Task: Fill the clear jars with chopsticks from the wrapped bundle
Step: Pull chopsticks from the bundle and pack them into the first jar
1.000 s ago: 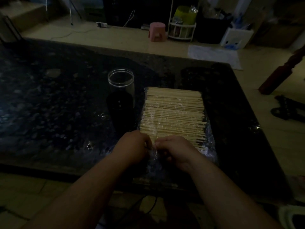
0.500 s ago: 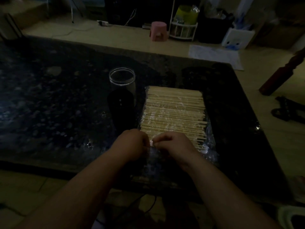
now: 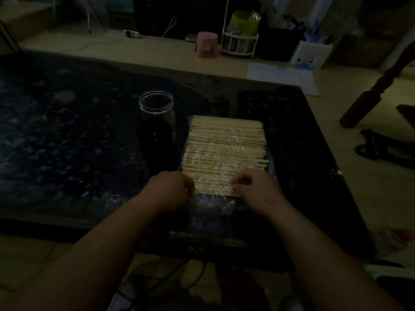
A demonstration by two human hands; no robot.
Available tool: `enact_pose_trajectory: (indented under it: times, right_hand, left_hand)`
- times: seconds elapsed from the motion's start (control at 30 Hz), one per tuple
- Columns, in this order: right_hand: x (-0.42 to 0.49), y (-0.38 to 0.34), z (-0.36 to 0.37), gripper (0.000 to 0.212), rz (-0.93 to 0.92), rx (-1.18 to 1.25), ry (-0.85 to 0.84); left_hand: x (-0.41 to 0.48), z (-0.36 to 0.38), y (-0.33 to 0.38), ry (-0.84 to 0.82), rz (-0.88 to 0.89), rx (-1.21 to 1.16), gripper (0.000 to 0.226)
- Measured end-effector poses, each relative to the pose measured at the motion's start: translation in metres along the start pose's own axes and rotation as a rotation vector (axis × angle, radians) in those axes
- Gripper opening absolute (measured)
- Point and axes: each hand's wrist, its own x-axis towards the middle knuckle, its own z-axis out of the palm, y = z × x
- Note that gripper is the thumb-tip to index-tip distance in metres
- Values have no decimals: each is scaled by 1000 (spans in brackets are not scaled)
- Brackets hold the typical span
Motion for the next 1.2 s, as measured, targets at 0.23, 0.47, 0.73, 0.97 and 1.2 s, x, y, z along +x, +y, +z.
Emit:
enact_pose_trajectory:
  times: [0.23,0.47,0.73,0.97,1.2]
  right_hand:
    - [2,26,-35,27,157,-219,46]
    - [-2,33,-37,19,295,-217,-80]
    - [-9,25,-30,8,361,114,-71]
    - [-12,27,-31,15,348,330,-22]
    - [-15,26,-36,17,272,269,-94]
  left_hand:
    - [0,0,11,174,26,-20,11]
    - [9,14,30,242,55,57,20]
    - [12,34,54,217,301,223,42]
    - [20,47,51,158,373,233,52]
    - [22,48,50,137,362,229,49]
